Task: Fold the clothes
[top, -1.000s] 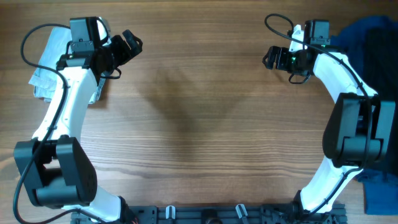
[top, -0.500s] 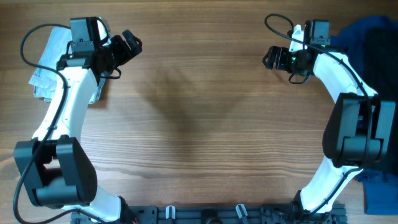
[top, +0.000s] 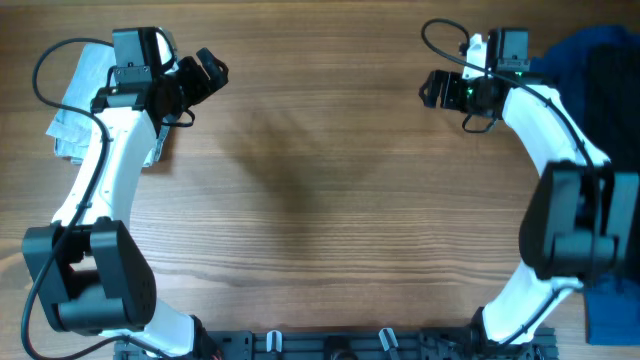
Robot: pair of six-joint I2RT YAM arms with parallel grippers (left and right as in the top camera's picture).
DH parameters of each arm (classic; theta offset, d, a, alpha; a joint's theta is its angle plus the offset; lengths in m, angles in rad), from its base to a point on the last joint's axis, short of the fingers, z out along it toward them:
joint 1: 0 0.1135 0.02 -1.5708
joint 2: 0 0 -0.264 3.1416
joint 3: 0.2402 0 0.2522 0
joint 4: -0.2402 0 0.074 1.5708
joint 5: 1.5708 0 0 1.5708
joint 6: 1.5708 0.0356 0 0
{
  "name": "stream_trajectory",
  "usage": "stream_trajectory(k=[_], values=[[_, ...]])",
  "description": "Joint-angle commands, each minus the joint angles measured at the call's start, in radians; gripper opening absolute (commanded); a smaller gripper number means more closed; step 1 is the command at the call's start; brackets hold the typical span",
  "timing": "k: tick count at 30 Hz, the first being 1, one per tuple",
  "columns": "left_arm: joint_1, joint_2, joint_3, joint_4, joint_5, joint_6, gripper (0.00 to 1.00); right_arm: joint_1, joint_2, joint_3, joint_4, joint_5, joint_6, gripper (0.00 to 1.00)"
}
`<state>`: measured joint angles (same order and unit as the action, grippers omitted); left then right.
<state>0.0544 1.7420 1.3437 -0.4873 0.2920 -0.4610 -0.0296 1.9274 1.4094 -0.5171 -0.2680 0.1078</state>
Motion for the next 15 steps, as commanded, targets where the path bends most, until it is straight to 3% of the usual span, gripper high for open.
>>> stream_trajectory(k=[1, 15], values=[[0.003, 0.003, 0.004, 0.002, -0.013, 0.005, 1.0, 0.059, -0.211, 0.005, 0.007, 0.007, 0.0, 1.0], [0.003, 0.003, 0.004, 0.002, -0.013, 0.005, 1.0, 0.246, -0.744, 0.005, 0.0, 0.007, 0.0, 1.0]])
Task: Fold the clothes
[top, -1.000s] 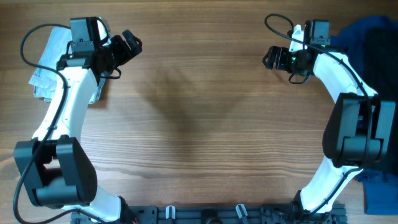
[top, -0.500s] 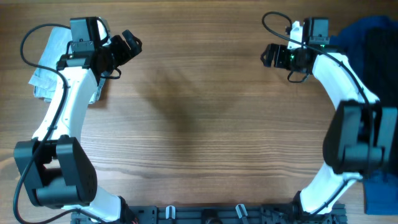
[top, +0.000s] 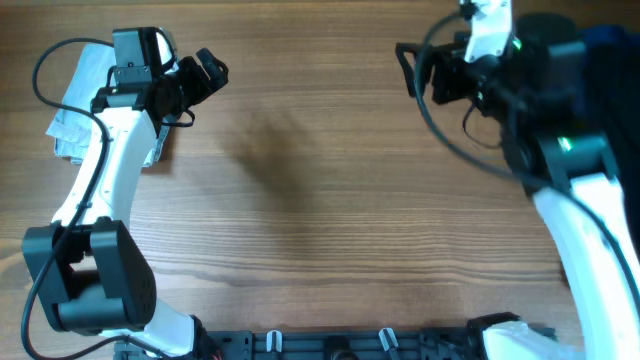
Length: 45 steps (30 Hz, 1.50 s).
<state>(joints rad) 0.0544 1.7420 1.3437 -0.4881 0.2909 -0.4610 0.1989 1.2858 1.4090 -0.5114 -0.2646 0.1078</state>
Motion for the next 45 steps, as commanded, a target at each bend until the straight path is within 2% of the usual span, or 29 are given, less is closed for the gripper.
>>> stream_trajectory(k=[1, 8, 12, 17, 23, 29, 37, 45], values=[[0.003, 0.003, 0.004, 0.002, -0.012, 0.005, 1.0, 0.018, -0.128, 0.005, -0.006, 0.003, 0.0, 1.0], [0.003, 0.003, 0.004, 0.002, -0.012, 0.005, 1.0, 0.018, -0.388, 0.001, -0.026, 0.038, -0.042, 1.0], [0.003, 0.003, 0.004, 0.002, -0.012, 0.005, 1.0, 0.018, -0.556, -0.051, -0.105, 0.041, -0.064, 1.0], [0.003, 0.003, 0.004, 0.002, -0.012, 0.005, 1.0, 0.018, -0.768, -0.182, -0.165, 0.041, -0.056, 1.0], [0.003, 0.003, 0.004, 0.002, -0.012, 0.005, 1.0, 0.018, -1.008, -0.45, -0.144, 0.143, -0.056, 1.0], [0.003, 0.003, 0.004, 0.002, -0.012, 0.005, 1.0, 0.016, -1.162, -0.682, 0.003, 0.162, -0.055, 1.0], [0.003, 0.003, 0.004, 0.002, -0.012, 0.005, 1.0, -0.015, -1.273, -0.994, 0.388, 0.165, -0.021, 1.0], [0.003, 0.003, 0.004, 0.002, -0.012, 0.005, 1.0, -0.101, -1.282, -1.136, 0.5, 0.188, 0.086, 1.0]])
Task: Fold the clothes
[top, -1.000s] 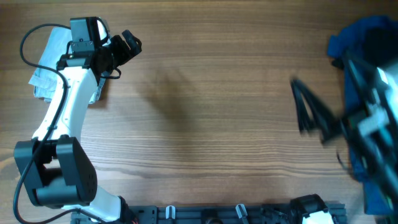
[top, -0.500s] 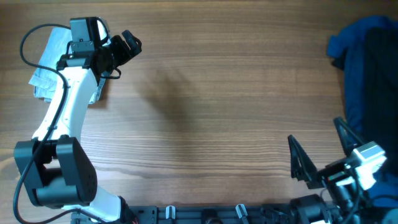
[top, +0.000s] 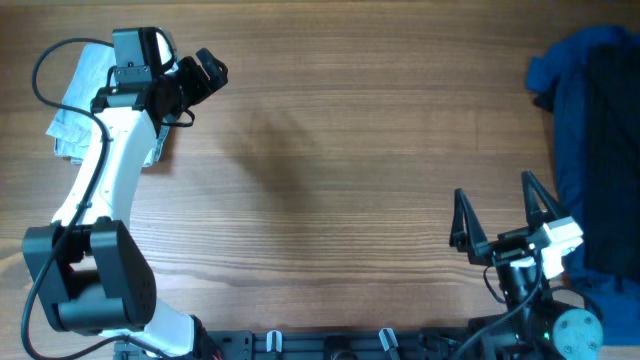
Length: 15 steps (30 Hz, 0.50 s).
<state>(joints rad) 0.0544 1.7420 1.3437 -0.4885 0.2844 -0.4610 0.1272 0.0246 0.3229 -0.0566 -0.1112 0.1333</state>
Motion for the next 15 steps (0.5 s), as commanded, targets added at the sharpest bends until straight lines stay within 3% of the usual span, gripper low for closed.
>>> stream_trajectory(k=[1, 7, 15], values=[[0.003, 0.003, 0.004, 0.002, -0.006, 0.005, 1.0, -0.034, -0.021, -0.065, 0.06, 0.034, 0.06, 1.0], [0.003, 0.003, 0.004, 0.002, -0.006, 0.005, 1.0, -0.063, -0.021, -0.215, 0.202, 0.034, 0.095, 1.0], [0.003, 0.003, 0.004, 0.002, -0.006, 0.005, 1.0, -0.07, -0.021, -0.311, 0.221, 0.035, 0.127, 1.0]])
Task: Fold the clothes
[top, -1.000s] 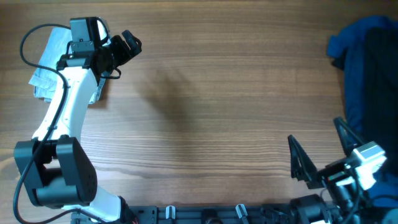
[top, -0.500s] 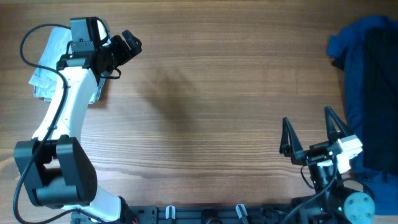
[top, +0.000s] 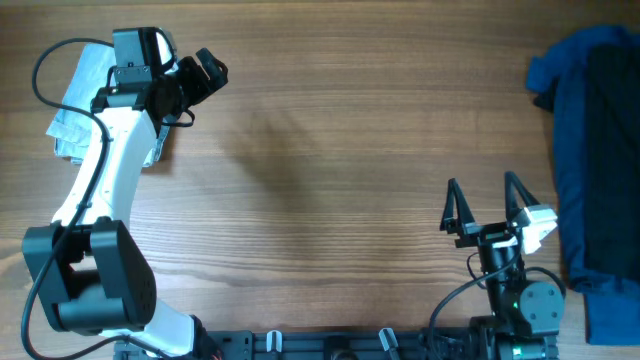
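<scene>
A folded pale garment (top: 80, 95) lies at the far left, partly under my left arm. My left gripper (top: 212, 68) hovers just right of it, its fingers slightly apart and empty. A heap of blue clothes (top: 560, 70) with a dark garment (top: 610, 150) on top fills the far right. My right gripper (top: 483, 205) is drawn back near the front edge, left of the heap. Its fingers (top: 450, 208) point up toward the camera, open and empty.
The wooden table (top: 330, 170) spans the view. A blue cloth corner (top: 610, 315) hangs at the bottom right. The black rail with the arm bases (top: 330, 345) runs along the front edge.
My right arm has shifted slightly left and settled lower at the front edge, gripper still open. The left arm and both clothes piles have not moved.
My right gripper was at the back right beside the blue heap. Then it was raised close to the camera. Then it stood folded back at the front edge, open and empty, and it is there now. The left arm stayed still throughout.
</scene>
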Robot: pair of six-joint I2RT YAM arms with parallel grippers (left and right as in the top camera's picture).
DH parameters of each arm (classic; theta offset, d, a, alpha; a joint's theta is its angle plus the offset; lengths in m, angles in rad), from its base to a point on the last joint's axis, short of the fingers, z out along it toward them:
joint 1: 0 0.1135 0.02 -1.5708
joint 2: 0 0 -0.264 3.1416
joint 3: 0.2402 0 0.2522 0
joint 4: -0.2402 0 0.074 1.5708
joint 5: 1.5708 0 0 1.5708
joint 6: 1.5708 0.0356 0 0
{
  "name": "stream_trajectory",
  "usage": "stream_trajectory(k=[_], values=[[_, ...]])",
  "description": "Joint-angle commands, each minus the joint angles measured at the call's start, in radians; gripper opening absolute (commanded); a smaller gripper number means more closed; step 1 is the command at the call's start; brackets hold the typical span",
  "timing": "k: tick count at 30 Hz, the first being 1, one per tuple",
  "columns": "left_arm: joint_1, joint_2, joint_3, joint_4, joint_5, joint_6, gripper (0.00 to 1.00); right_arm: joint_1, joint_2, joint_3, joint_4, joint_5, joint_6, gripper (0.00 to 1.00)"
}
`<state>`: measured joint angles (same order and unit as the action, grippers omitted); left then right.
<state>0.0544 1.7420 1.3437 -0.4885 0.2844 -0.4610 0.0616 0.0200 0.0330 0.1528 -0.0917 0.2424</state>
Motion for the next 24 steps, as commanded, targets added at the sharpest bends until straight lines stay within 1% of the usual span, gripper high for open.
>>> stream_trajectory(k=[1, 10, 24], values=[[0.003, 0.003, 0.004, 0.002, -0.006, 0.005, 1.0, -0.004, -0.017, -0.029, 0.006, 0.019, 0.019, 1.0], [0.003, 0.003, 0.004, 0.002, -0.006, 0.005, 1.0, -0.004, -0.017, -0.028, -0.151, 0.047, -0.011, 1.0], [0.003, 0.003, 0.004, 0.002, -0.006, 0.005, 1.0, -0.004, -0.015, -0.028, -0.151, 0.044, -0.003, 1.0]])
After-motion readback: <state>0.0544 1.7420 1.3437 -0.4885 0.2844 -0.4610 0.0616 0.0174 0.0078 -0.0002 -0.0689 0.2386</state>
